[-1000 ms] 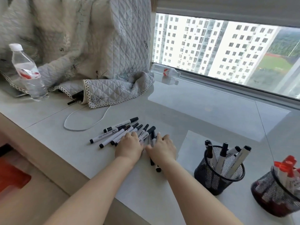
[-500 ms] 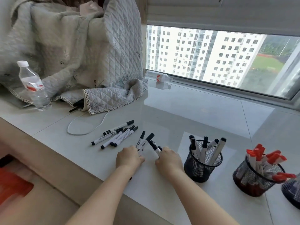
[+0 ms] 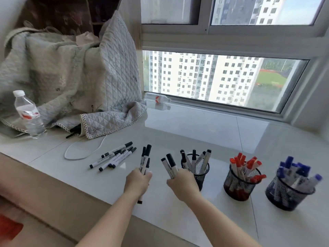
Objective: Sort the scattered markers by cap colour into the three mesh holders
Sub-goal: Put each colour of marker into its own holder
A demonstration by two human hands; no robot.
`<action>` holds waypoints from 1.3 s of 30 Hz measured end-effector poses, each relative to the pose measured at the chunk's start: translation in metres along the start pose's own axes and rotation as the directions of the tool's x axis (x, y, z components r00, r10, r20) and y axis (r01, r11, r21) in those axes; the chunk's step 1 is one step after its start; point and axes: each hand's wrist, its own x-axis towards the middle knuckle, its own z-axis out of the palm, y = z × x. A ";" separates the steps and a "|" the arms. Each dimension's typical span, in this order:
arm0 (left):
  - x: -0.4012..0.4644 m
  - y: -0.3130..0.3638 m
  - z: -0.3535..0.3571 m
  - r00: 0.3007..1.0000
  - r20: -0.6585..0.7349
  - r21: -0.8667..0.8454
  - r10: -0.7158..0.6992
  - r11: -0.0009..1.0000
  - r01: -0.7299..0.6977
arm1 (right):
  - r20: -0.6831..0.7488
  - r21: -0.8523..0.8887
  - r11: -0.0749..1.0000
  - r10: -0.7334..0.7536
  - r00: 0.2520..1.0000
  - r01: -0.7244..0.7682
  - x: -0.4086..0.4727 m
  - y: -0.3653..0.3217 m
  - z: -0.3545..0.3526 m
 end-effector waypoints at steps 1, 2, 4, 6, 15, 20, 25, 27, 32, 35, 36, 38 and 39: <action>-0.002 0.006 0.003 1.000 -0.003 -0.005 0.029 1.000 -0.029 | -0.049 0.032 0.999 -0.025 0.998 0.027 0.002 -0.003 -0.013; -0.004 0.013 0.007 0.999 -0.004 -0.021 0.055 0.998 -0.055 | -0.105 0.074 0.996 -0.050 0.993 0.058 0.006 -0.004 -0.027; -0.008 0.029 0.014 0.995 -0.005 -0.095 0.096 0.991 -0.096 | -0.219 0.280 0.955 -0.033 0.975 0.095 0.012 -0.005 -0.057; -0.011 0.046 0.020 0.991 -0.003 -0.197 0.136 0.971 -0.134 | -0.319 0.485 0.865 0.037 0.947 0.130 0.017 -0.001 -0.082; -0.010 0.112 0.049 0.966 -0.154 -0.568 0.208 0.781 -0.259 | -0.499 0.810 0.502 0.322 0.804 0.302 0.049 0.017 -0.099; -0.008 0.119 0.066 0.954 -0.202 -0.559 0.221 0.774 -0.298 | -0.503 0.759 0.590 0.265 0.823 0.274 0.057 0.028 -0.085; -0.003 0.113 0.078 0.948 -0.227 -0.531 0.223 0.787 -0.313 | -0.428 0.706 0.688 0.224 0.876 0.168 0.057 0.034 -0.058; -0.002 0.110 0.083 0.950 -0.249 -0.534 0.190 0.791 -0.298 | -0.443 0.644 0.748 0.196 0.875 0.159 0.060 0.033 -0.053; -0.004 0.108 0.095 0.956 -0.258 -0.576 0.139 0.773 -0.267 | -0.445 0.568 0.809 0.149 0.883 0.150 0.057 0.035 -0.044; -0.009 0.108 0.102 0.956 -0.259 -0.587 0.139 0.763 -0.270 | -0.418 0.554 0.820 0.121 0.900 0.147 0.052 0.036 -0.040; -0.011 0.107 0.104 0.955 -0.263 -0.588 0.139 0.762 -0.273 | -0.402 0.570 0.809 0.123 0.907 0.143 0.050 0.036 -0.040; -0.014 0.106 0.107 0.952 -0.271 -0.589 0.143 0.758 -0.281 | -0.379 0.618 0.774 0.134 0.916 0.142 0.046 0.037 -0.043; -0.015 0.106 0.107 0.951 -0.272 -0.588 0.148 0.757 -0.286 | -0.373 0.641 0.754 0.143 0.917 0.143 0.044 0.038 -0.045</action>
